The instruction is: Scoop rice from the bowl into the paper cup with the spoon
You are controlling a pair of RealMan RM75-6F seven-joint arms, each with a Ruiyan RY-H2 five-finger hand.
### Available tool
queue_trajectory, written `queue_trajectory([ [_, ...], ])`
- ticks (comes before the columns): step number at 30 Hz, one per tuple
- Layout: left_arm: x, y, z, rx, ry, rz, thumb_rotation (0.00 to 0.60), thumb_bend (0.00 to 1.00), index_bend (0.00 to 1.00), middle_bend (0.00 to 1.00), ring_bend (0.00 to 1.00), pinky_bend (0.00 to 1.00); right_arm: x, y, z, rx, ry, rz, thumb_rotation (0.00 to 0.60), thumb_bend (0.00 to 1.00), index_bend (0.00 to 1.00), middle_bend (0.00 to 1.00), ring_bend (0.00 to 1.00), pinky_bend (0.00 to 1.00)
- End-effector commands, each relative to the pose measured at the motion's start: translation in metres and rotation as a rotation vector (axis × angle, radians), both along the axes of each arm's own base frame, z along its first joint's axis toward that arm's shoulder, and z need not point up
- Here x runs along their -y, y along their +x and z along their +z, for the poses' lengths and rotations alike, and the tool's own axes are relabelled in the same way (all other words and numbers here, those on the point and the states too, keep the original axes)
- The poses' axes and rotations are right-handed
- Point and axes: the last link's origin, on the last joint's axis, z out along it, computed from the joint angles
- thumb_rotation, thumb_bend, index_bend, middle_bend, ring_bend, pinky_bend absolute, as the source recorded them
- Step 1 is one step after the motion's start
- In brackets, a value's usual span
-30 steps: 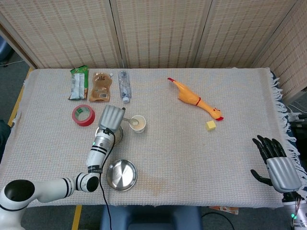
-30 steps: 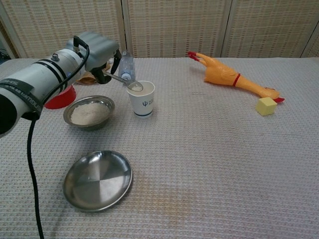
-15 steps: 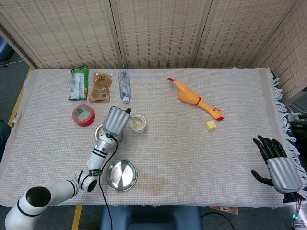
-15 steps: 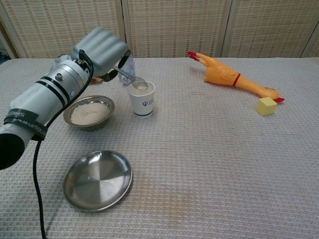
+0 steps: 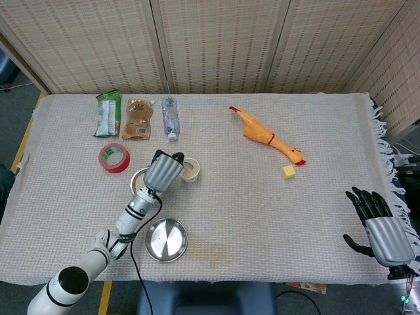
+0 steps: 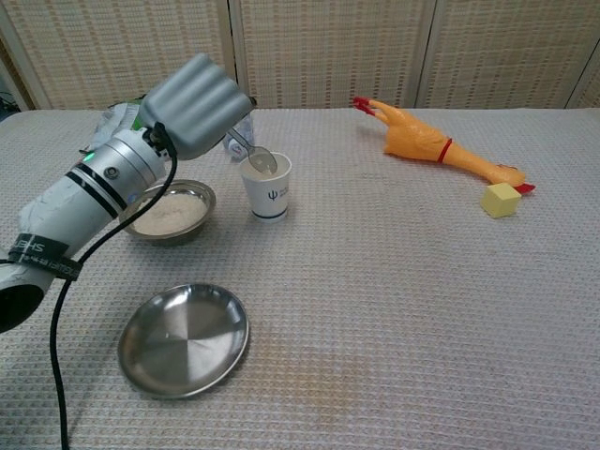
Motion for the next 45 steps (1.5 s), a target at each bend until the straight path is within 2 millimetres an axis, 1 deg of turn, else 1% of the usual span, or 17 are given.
queue_trajectory([
  [1, 0.005, 0.001, -0.005, -0.014, 0.004, -0.03, 0.6, 0.39, 0.6, 1.0, 1.0, 1.0, 0.001, 0.0, -0.001, 0.004, 0.009, -0.004, 0.6, 0.14, 0.0, 0.0, 0.0, 0.0],
  [9, 0.002, 0.0, 0.002, -0.026, 0.058, -0.05, 0.6, 0.39, 0.59, 1.0, 1.0, 1.0, 0.0, 0.0, 0.0, 0.006, 0.015, -0.008, 0.6, 0.14, 0.0, 0.0, 0.0, 0.0],
  [17, -0.003, -0.006, 0.007, -0.026, 0.076, -0.024, 0.6, 0.39, 0.57, 1.0, 1.0, 1.0, 0.002, -0.002, 0.001, -0.014, -0.012, -0.014, 0.6, 0.14, 0.0, 0.0, 0.0, 0.0],
  [20, -0.003, -0.008, 0.01, 0.012, 0.072, -0.007, 0.6, 0.39, 0.57, 1.0, 1.0, 1.0, 0.003, -0.003, 0.001, -0.019, -0.021, -0.021, 0.6, 0.14, 0.0, 0.0, 0.0, 0.0],
  [22, -0.003, -0.006, 0.015, 0.052, 0.08, -0.018, 0.6, 0.39, 0.57, 1.0, 1.0, 1.0, 0.003, -0.002, 0.0, -0.021, -0.018, -0.02, 0.6, 0.14, 0.0, 0.0, 0.0, 0.0],
  [25, -0.001, -0.004, 0.027, 0.133, 0.086, -0.037, 0.6, 0.39, 0.57, 1.0, 1.0, 1.0, 0.003, -0.002, -0.001, -0.024, -0.012, -0.02, 0.6, 0.14, 0.0, 0.0, 0.0, 0.0],
  [28, 0.002, -0.006, 0.038, 0.246, 0.051, -0.022, 0.6, 0.39, 0.57, 1.0, 1.0, 1.0, 0.003, -0.002, -0.001, -0.025, -0.012, -0.019, 0.6, 0.14, 0.0, 0.0, 0.0, 0.0],
  [32, 0.021, -0.013, 0.052, 0.419, -0.084, 0.037, 0.6, 0.39, 0.59, 1.0, 1.0, 1.0, 0.003, -0.002, -0.002, -0.026, -0.01, -0.02, 0.6, 0.14, 0.0, 0.0, 0.0, 0.0],
  [34, 0.038, -0.018, 0.058, 0.475, -0.194, 0.135, 0.6, 0.39, 0.59, 1.0, 1.0, 1.0, 0.003, -0.002, -0.003, -0.028, -0.006, -0.02, 0.6, 0.14, 0.0, 0.0, 0.0, 0.0],
  [38, 0.073, -0.027, 0.066, 0.52, -0.411, 0.37, 0.6, 0.39, 0.58, 1.0, 1.0, 1.0, 0.003, 0.0, -0.003, -0.026, -0.007, -0.016, 0.6, 0.14, 0.0, 0.0, 0.0, 0.0],
  [42, 0.103, -0.034, 0.067, 0.546, -0.564, 0.506, 0.6, 0.39, 0.58, 1.0, 1.0, 1.0, 0.001, 0.001, -0.004, -0.024, -0.01, -0.011, 0.6, 0.14, 0.0, 0.0, 0.0, 0.0],
  [45, 0.12, -0.036, 0.06, 0.555, -0.648, 0.56, 0.6, 0.39, 0.58, 1.0, 1.0, 1.0, 0.0, 0.002, -0.005, -0.024, -0.006, -0.006, 0.6, 0.14, 0.0, 0.0, 0.0, 0.0],
])
